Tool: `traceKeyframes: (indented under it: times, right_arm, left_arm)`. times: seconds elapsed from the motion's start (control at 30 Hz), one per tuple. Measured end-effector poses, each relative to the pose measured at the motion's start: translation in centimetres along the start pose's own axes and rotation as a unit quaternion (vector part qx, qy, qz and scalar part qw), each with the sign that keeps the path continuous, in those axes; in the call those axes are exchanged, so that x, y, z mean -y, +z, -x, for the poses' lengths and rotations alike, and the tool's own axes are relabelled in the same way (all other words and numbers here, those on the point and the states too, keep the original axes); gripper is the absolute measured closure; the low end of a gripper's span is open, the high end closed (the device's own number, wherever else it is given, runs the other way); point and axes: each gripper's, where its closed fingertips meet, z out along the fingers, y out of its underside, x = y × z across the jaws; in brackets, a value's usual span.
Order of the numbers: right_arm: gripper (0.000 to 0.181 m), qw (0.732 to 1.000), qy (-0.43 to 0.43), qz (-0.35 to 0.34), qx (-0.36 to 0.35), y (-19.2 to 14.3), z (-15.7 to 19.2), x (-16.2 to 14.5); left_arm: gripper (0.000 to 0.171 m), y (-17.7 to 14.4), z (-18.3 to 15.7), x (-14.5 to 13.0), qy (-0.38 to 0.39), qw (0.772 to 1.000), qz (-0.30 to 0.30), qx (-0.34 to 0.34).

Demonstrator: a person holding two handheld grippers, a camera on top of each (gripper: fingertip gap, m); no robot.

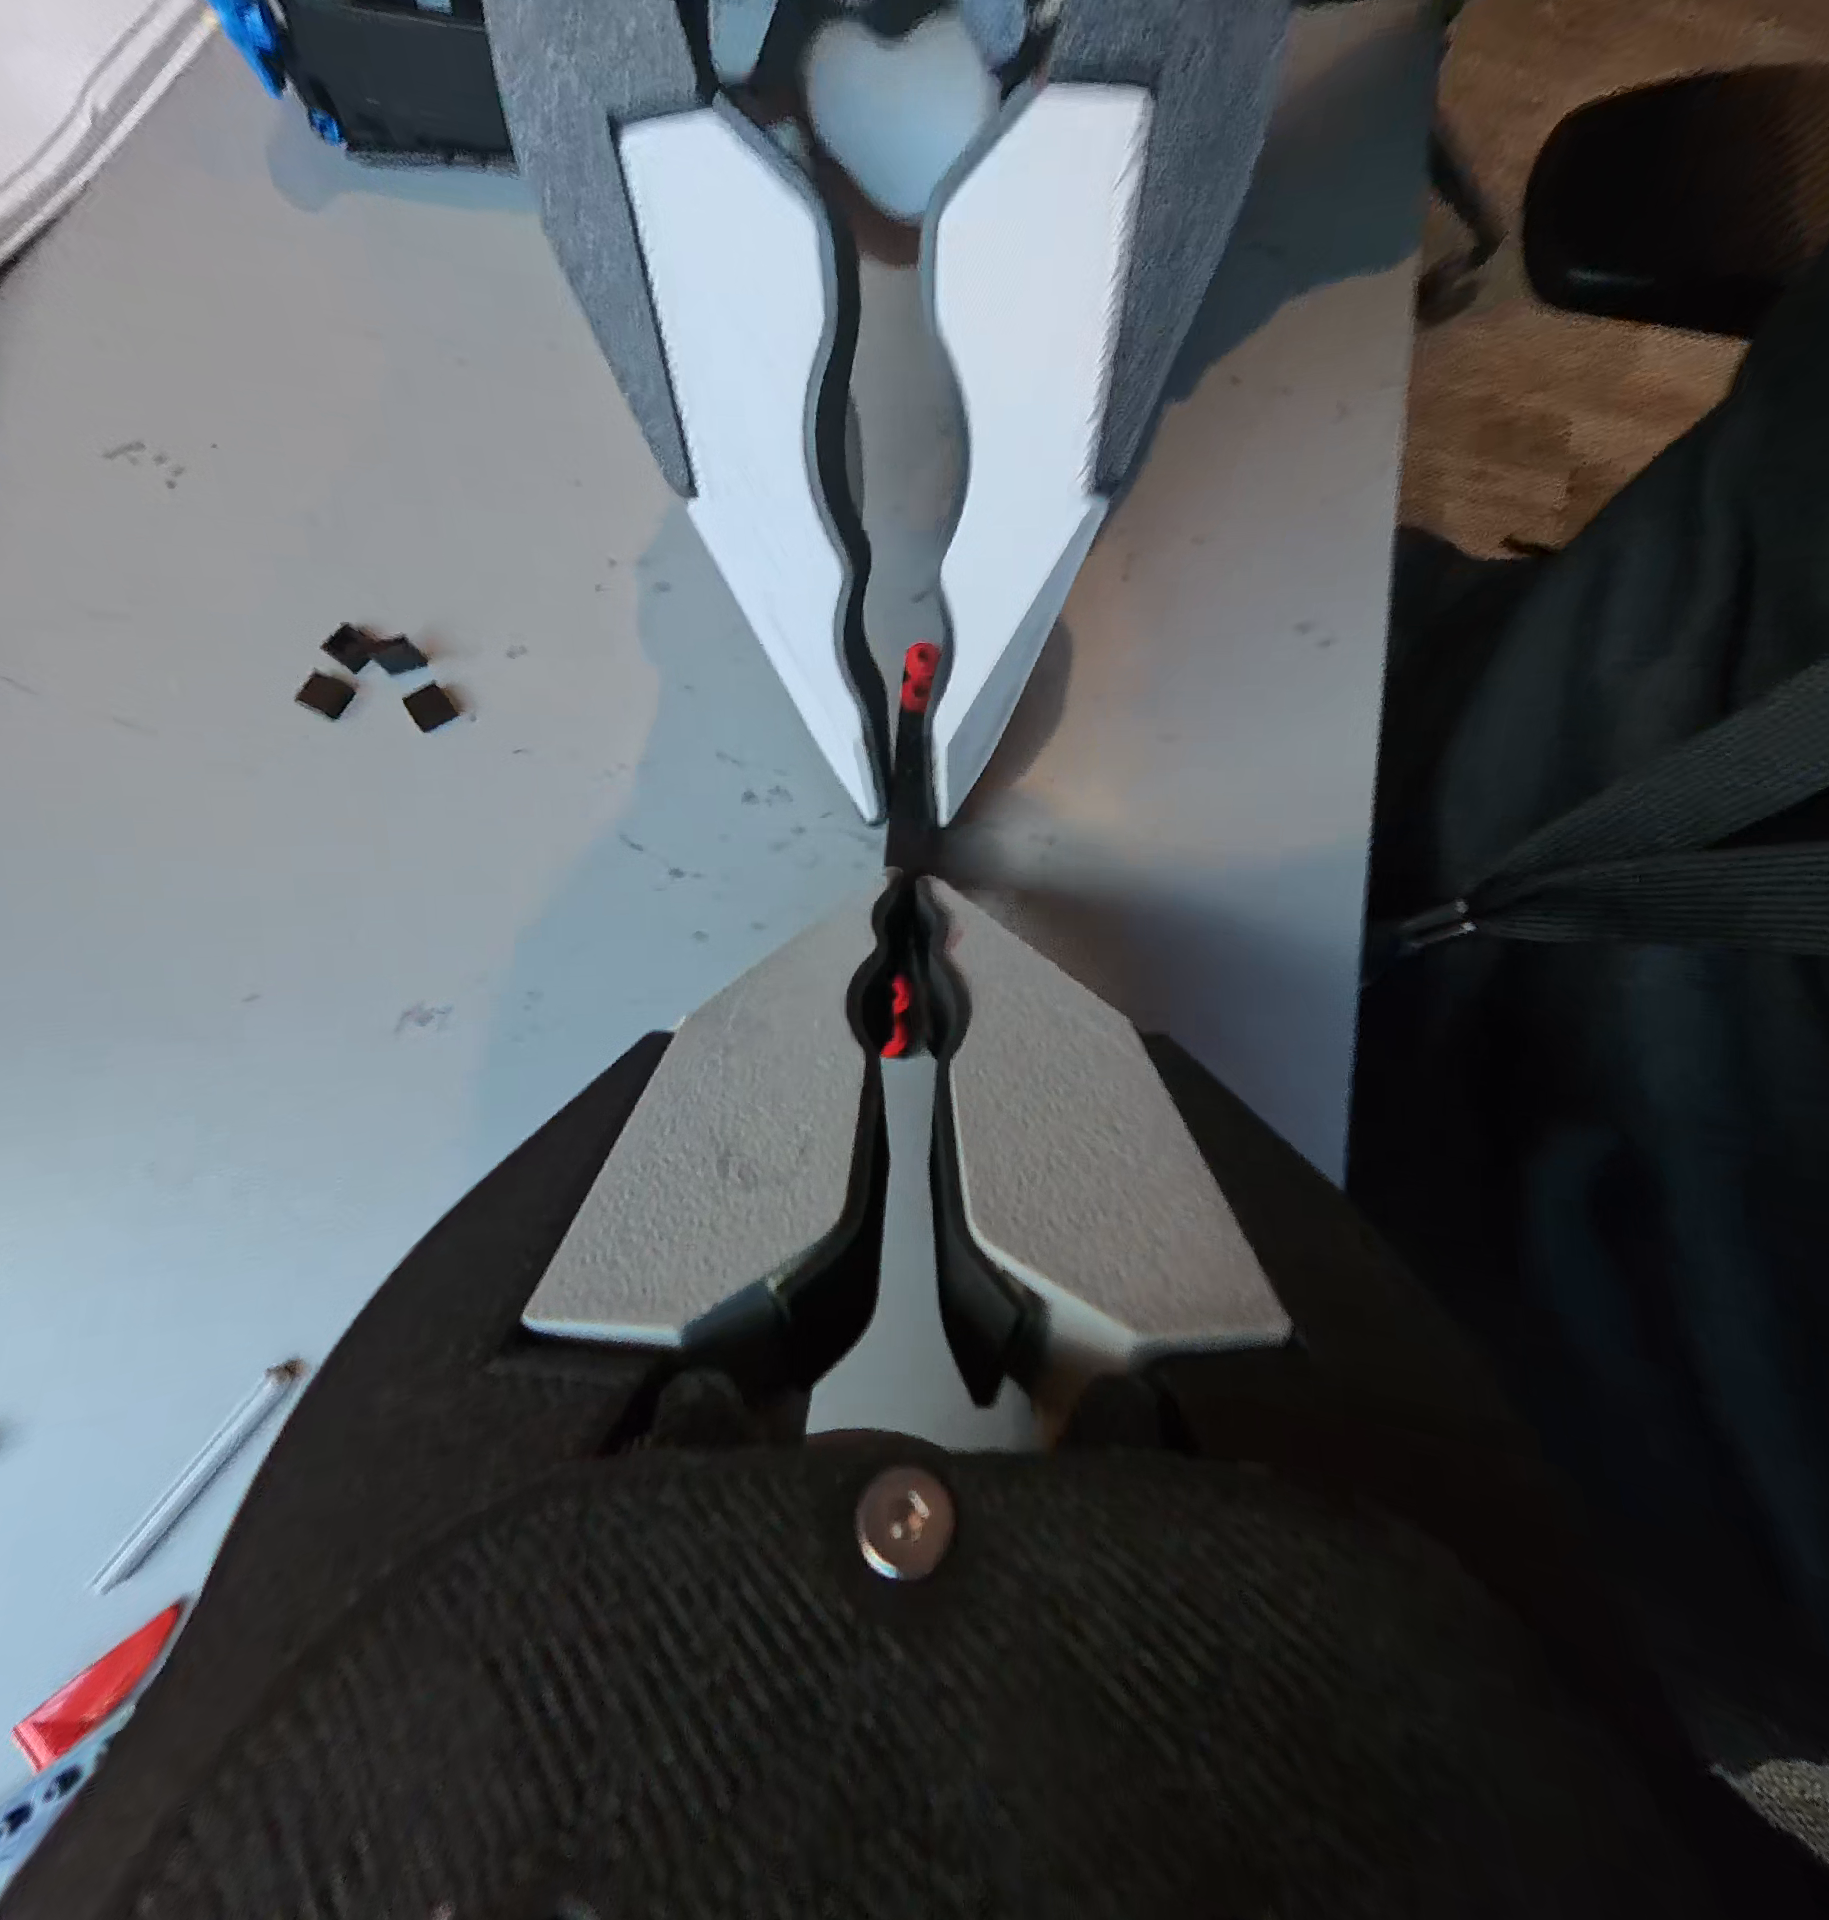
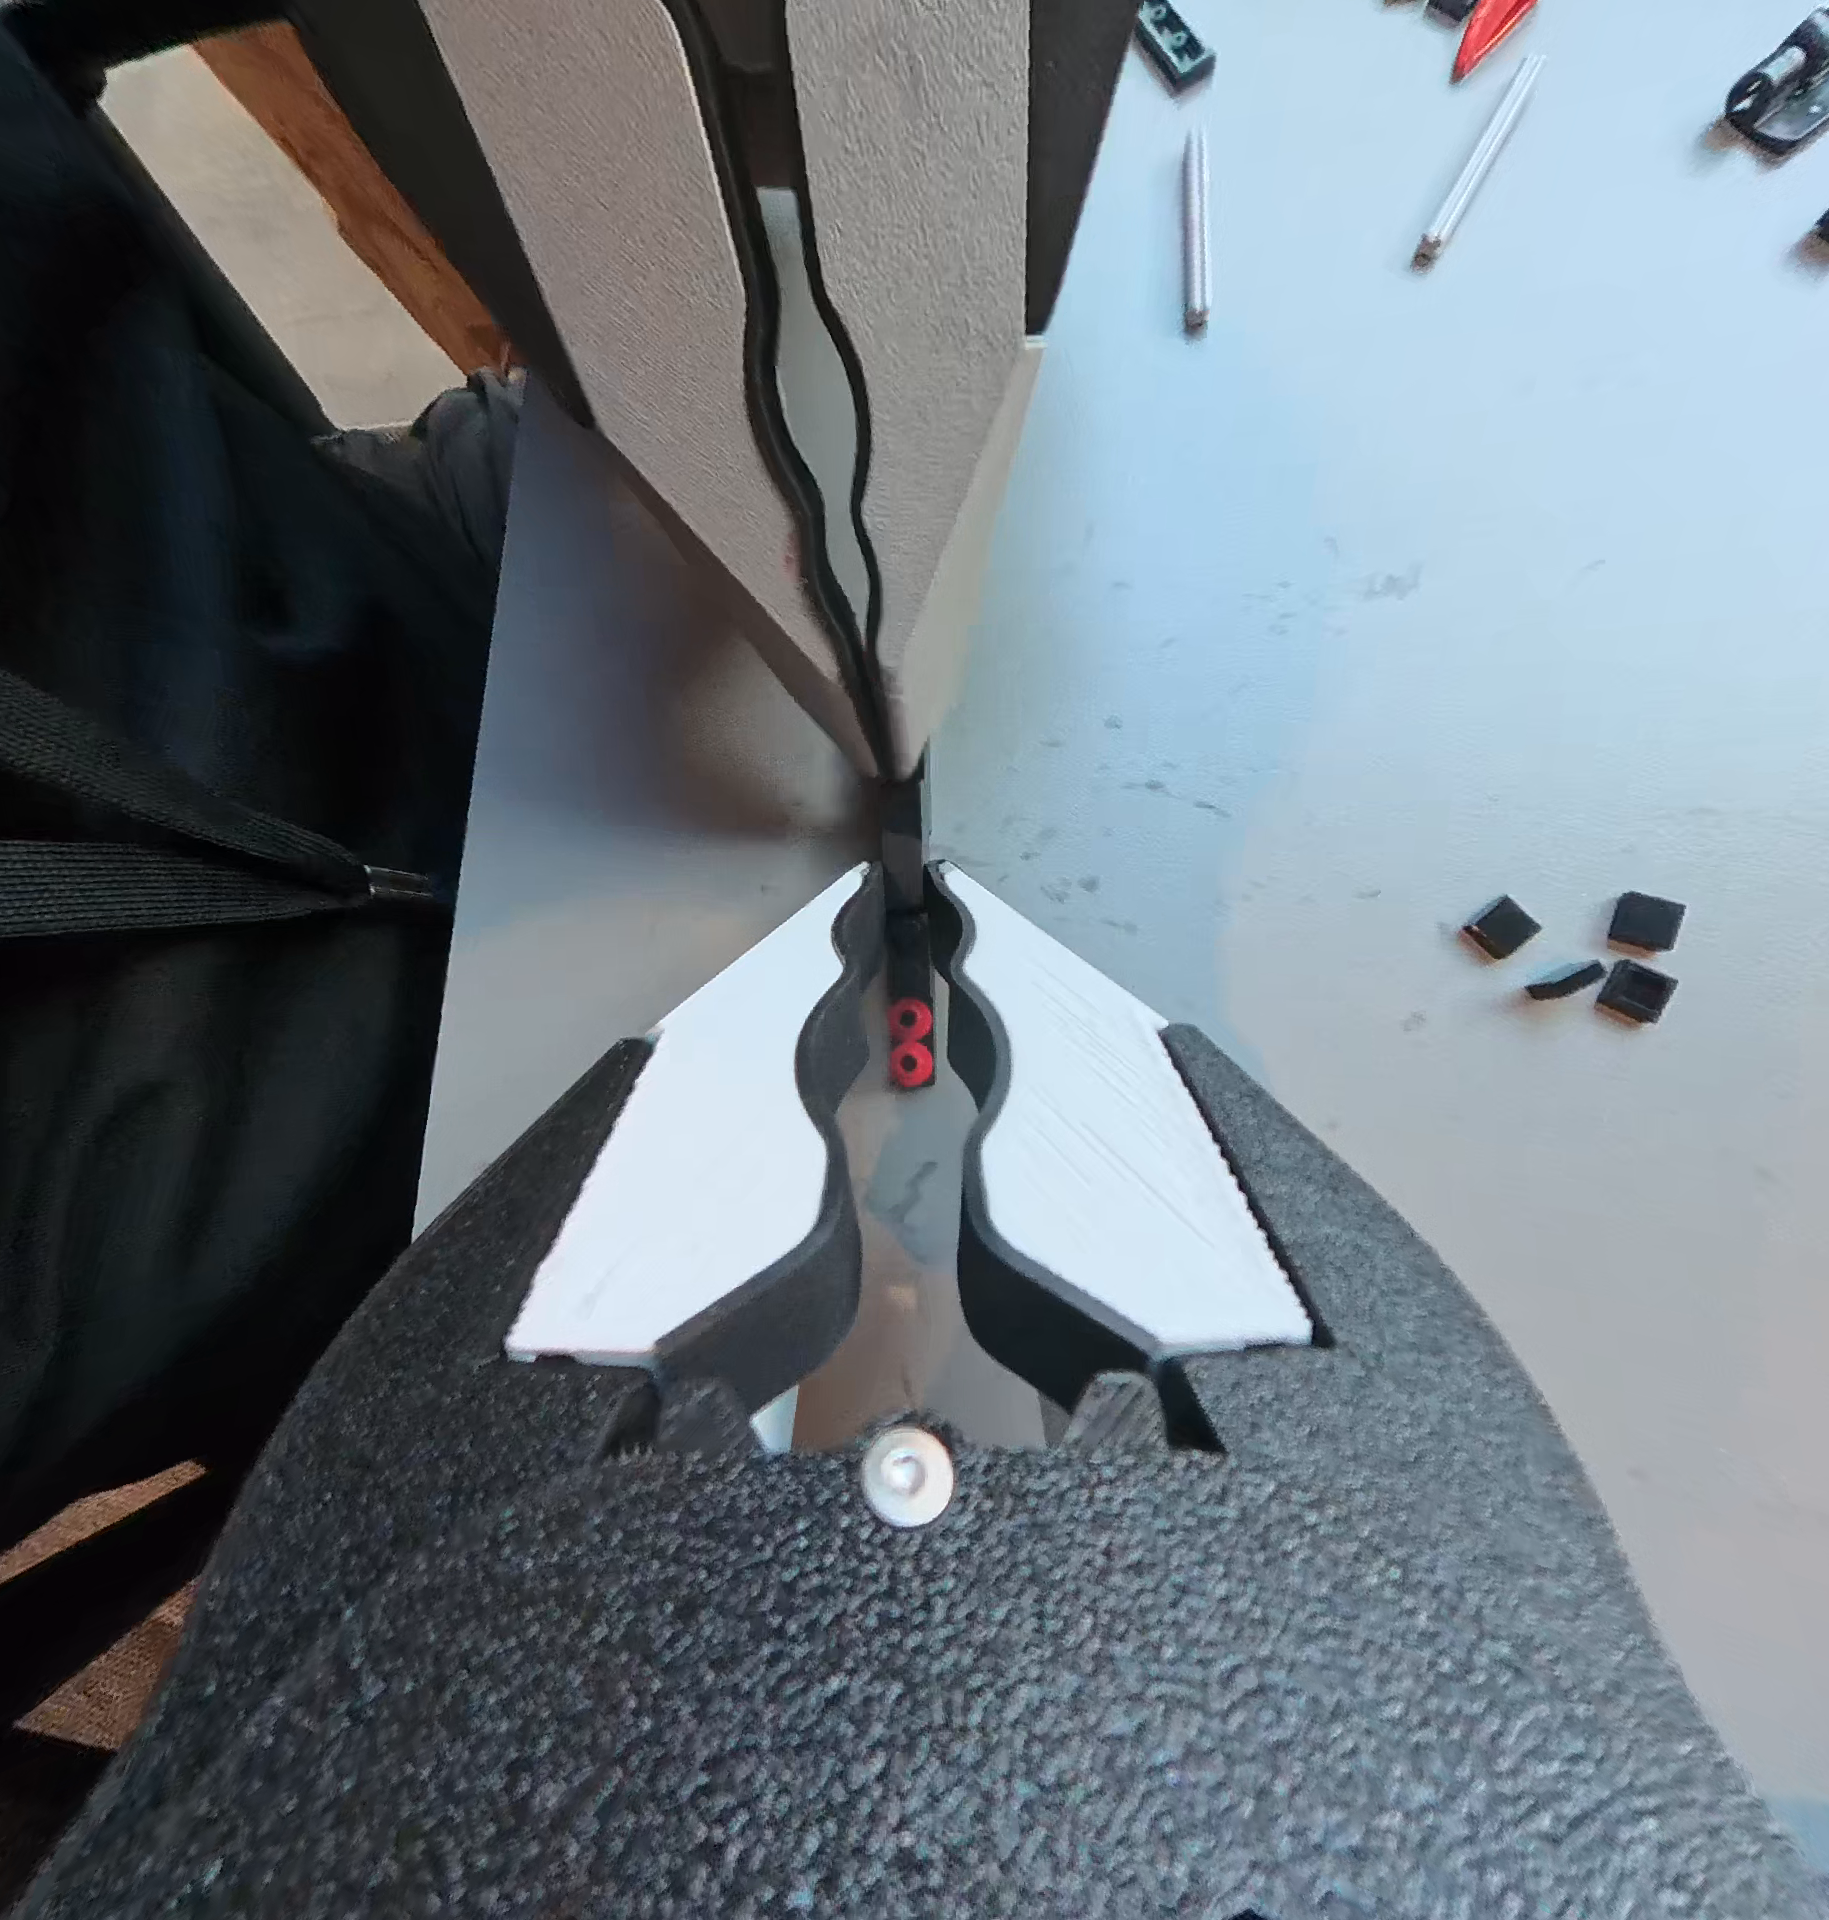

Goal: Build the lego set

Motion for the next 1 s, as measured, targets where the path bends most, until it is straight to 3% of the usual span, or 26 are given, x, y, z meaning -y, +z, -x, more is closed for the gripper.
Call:
traceKeyframes:
  times: [0.1,0.17,0.27,0.53,0.6,0.67,0.77,0.9,1.0]
  right_arm:
    - [0.174,1.000,-0.003,0.005,-0.004,0.0,0.0,0.0]
    - [0.174,1.000,-0.003,0.005,-0.007,0.0,0.0,0.0]
    - [0.174,1.000,-0.005,0.003,-0.015,0.1,-0.1,0.1]
    - [0.174,1.000,-0.012,0.001,-0.017,0.1,-0.1,0.1]
    - [0.174,1.000,-0.014,0.003,-0.018,0.1,-0.1,0.1]
    - [0.174,1.000,-0.016,0.004,-0.018,0.1,-0.1,0.1]
    - [0.174,1.000,-0.017,0.003,-0.020,0.1,-0.1,0.1]
    - [0.174,1.000,-0.015,-0.001,-0.019,0.1,-0.1,0.1]
    - [0.174,1.000,-0.020,0.002,-0.021,0.1,-0.1,0.1]
  left_arm:
    - [0.171,-0.6,-0.1,1.4,-0.006,1.000,-0.020,-0.007]
    - [0.171,0.0,0.3,0.5,0.005,1.000,0.016,0.002]
    - [0.171,1.1,-0.9,-0.1,-0.004,0.999,0.034,-0.039]
    - [0.171,-0.2,0.6,1.2,0.008,1.000,0.026,0.013]
    - [0.171,0.4,0.5,0.1,0.007,0.998,0.056,0.008]
    - [0.171,1.0,0.1,0.0,-0.005,0.999,0.049,-0.011]
    - [0.171,0.6,1.0,0.0,0.018,0.997,0.071,0.020]
    - [0.171,1.3,-0.1,-0.2,0.013,0.997,0.071,-0.010]
    - [0.171,0.6,0.7,-0.2,0.030,0.995,0.093,0.014]
